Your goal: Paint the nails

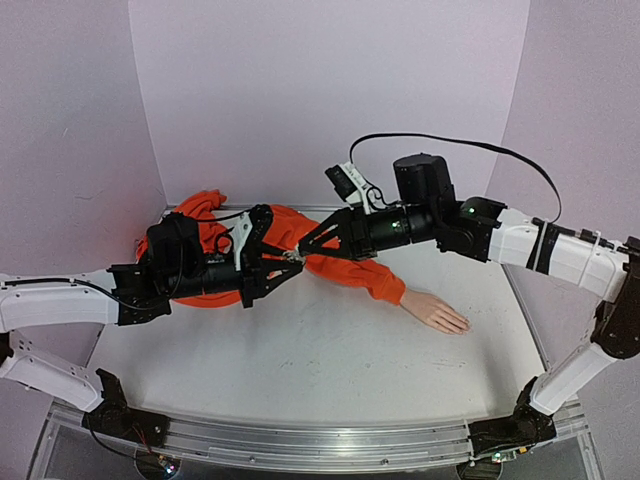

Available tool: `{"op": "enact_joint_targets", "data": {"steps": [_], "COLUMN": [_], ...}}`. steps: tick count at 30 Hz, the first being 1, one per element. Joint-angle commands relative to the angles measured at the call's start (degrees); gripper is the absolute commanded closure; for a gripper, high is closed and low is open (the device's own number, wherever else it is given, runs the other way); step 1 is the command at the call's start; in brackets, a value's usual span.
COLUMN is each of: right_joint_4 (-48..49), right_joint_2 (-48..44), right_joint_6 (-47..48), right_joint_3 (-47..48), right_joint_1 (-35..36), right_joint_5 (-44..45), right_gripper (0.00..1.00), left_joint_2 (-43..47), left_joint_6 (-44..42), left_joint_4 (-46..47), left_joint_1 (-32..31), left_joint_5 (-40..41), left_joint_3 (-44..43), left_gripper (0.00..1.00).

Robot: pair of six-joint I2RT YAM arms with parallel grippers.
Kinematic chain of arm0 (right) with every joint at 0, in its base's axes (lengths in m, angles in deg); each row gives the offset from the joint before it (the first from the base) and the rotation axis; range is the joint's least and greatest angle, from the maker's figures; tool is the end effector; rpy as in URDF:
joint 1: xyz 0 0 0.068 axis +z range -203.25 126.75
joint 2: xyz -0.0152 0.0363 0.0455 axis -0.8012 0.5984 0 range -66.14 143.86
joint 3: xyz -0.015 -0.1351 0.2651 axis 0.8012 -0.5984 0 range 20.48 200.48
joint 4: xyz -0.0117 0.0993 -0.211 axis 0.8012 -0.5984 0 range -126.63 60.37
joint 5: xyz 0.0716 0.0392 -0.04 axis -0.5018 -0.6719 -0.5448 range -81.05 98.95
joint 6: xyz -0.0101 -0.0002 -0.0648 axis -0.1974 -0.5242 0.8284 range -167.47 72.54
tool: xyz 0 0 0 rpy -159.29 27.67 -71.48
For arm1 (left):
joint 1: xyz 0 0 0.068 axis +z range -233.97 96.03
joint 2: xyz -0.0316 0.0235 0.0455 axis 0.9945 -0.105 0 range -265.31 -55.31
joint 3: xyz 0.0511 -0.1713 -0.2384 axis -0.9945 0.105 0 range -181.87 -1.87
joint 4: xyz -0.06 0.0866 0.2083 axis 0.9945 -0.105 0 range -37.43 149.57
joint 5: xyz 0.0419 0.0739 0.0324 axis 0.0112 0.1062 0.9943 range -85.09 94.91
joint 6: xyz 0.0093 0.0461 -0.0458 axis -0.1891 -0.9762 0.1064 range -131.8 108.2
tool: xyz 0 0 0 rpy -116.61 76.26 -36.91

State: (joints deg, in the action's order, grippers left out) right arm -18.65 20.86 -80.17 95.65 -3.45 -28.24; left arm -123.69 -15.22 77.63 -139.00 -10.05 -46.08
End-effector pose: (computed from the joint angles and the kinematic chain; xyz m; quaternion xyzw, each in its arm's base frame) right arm 0.1974 0.2817 0.4159 -0.3216 0.6344 0.6094 0.3504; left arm 0.1363 -0.2182 0.3366 0.4359 0.6011 -0.3757 0.5545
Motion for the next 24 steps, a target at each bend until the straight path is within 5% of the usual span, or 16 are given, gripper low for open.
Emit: {"op": "enact_joint_targets", "data": {"steps": [1,24], "right_joint_4": [3.4,6.0], "right_joint_2": [0.7,2.3], "right_joint_6": [-1.1,-1.4], "right_joint_3": [2.6,3.9], "right_joint_1": [-0.2,-1.5], "right_joint_5": [-4.8,-8.0], "right_gripper": [0.41,0.67], "left_joint_2": [2.2,2.0], "left_joint_6": [-0.6,-0.3], "left_joint_4": [3.5,3.5], "left_joint_1": [0.1,0.0], "left_joint_5": [-0.9,-2.4], "left_joint_3": [-1.2,-1.3], "left_gripper": [1.00,1.00]}}
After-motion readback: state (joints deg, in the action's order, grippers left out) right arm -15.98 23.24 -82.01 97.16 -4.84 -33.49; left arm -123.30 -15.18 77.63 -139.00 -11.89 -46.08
